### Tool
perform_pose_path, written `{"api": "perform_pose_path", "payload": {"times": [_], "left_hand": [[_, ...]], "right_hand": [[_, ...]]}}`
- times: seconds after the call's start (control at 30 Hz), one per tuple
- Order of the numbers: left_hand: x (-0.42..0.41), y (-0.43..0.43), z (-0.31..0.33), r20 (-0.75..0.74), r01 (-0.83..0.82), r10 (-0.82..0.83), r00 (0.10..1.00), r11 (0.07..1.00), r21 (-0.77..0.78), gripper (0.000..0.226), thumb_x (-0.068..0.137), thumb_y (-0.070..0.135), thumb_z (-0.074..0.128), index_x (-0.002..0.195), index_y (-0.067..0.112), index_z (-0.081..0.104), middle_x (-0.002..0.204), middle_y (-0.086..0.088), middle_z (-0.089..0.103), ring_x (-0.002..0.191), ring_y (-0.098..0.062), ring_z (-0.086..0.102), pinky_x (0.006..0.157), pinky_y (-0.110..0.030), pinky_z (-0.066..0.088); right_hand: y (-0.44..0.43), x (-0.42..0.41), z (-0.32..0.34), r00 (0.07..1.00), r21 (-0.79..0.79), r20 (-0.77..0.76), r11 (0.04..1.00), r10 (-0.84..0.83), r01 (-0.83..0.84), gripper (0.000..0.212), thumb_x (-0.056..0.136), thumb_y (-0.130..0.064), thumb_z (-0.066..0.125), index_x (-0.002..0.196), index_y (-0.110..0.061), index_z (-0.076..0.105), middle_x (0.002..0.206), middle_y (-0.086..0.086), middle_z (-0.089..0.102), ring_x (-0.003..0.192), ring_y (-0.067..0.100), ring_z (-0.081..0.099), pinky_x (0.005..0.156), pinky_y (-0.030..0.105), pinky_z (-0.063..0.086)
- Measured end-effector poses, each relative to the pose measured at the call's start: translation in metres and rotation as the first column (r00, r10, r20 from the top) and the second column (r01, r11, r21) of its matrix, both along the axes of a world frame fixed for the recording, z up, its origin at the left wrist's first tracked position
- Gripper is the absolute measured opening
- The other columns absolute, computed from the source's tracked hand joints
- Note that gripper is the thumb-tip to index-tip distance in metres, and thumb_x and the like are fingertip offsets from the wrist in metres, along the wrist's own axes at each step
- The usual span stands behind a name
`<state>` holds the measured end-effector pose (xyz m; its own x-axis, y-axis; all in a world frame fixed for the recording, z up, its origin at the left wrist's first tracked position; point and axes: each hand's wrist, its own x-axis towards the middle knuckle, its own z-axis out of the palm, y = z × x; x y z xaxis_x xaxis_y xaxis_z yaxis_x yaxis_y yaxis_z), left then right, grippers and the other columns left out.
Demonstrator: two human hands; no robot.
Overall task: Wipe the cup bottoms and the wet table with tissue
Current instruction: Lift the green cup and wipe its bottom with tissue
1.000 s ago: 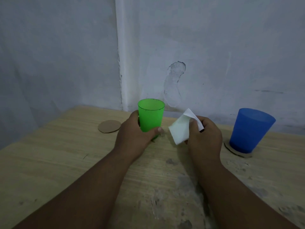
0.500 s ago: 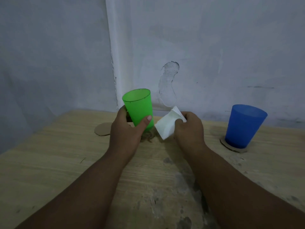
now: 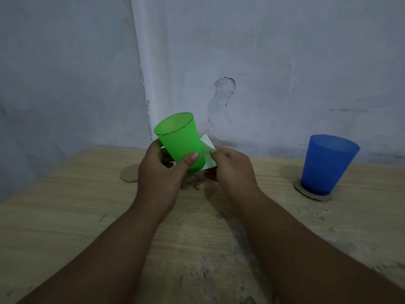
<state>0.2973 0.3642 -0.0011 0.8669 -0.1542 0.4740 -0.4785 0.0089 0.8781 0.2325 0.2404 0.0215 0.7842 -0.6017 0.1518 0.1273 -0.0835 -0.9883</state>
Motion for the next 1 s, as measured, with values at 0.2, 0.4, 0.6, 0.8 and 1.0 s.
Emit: {"api": "perform_pose_path", "payload": {"times": [0.2,0.4,0.6,0.8,1.0], "left_hand": [[-0.002,0.0,0.002,0.008,0.059,-0.059,0.998,0.998,-0.028,0.053,0.079,0.034,0.085,0.125,0.022,0.062,0.11,0.006,0.074,0.101,-0.011,0.072,0.088,-0.043,0.06],[-0.006,-0.001,0.003,0.039,0.072,-0.071,0.997,0.997,-0.036,0.048,0.081,0.033,0.084,0.122,0.023,0.062,0.109,0.006,0.074,0.1,-0.011,0.072,0.087,-0.041,0.06],[-0.002,0.0,0.005,0.029,0.055,-0.052,0.998,0.995,-0.086,0.038,0.084,0.027,0.082,0.117,0.026,0.063,0.105,0.005,0.075,0.098,-0.01,0.072,0.086,-0.038,0.06],[-0.005,-0.003,0.005,0.014,0.07,-0.069,0.998,0.99,-0.12,0.036,0.084,0.026,0.082,0.115,0.024,0.064,0.103,0.005,0.076,0.097,-0.011,0.073,0.086,-0.039,0.06],[-0.004,-0.002,0.006,0.008,0.065,-0.064,0.998,0.987,-0.149,0.032,0.084,0.026,0.081,0.111,0.026,0.065,0.101,0.005,0.076,0.096,-0.012,0.073,0.086,-0.04,0.06]], "right_hand": [[0.001,-0.007,0.008,1.0,0.361,0.025,0.932,0.018,-0.026,0.02,0.09,-0.015,0.063,0.076,-0.008,0.077,0.085,0.019,0.074,0.082,0.029,0.074,0.078,0.045,0.061],[0.006,-0.015,0.008,0.999,0.571,0.034,0.82,0.029,-0.043,0.015,0.085,0.003,0.068,0.099,0.003,0.071,0.091,0.02,0.073,0.062,0.021,0.072,0.054,0.025,0.057],[0.021,-0.015,0.006,0.995,0.631,0.069,0.77,0.069,-0.097,0.021,0.086,0.007,0.064,0.107,0.004,0.069,0.096,0.021,0.073,0.068,0.023,0.073,0.056,0.028,0.059],[0.029,-0.017,0.006,0.996,0.629,0.074,0.774,0.041,-0.078,0.018,0.088,0.008,0.062,0.103,0.003,0.069,0.092,0.02,0.073,0.071,0.024,0.073,0.056,0.027,0.059],[0.03,-0.013,0.002,0.995,0.642,0.077,0.76,0.07,-0.103,0.019,0.088,0.01,0.061,0.105,0.005,0.069,0.092,0.022,0.073,0.069,0.024,0.073,0.057,0.027,0.06]]}}
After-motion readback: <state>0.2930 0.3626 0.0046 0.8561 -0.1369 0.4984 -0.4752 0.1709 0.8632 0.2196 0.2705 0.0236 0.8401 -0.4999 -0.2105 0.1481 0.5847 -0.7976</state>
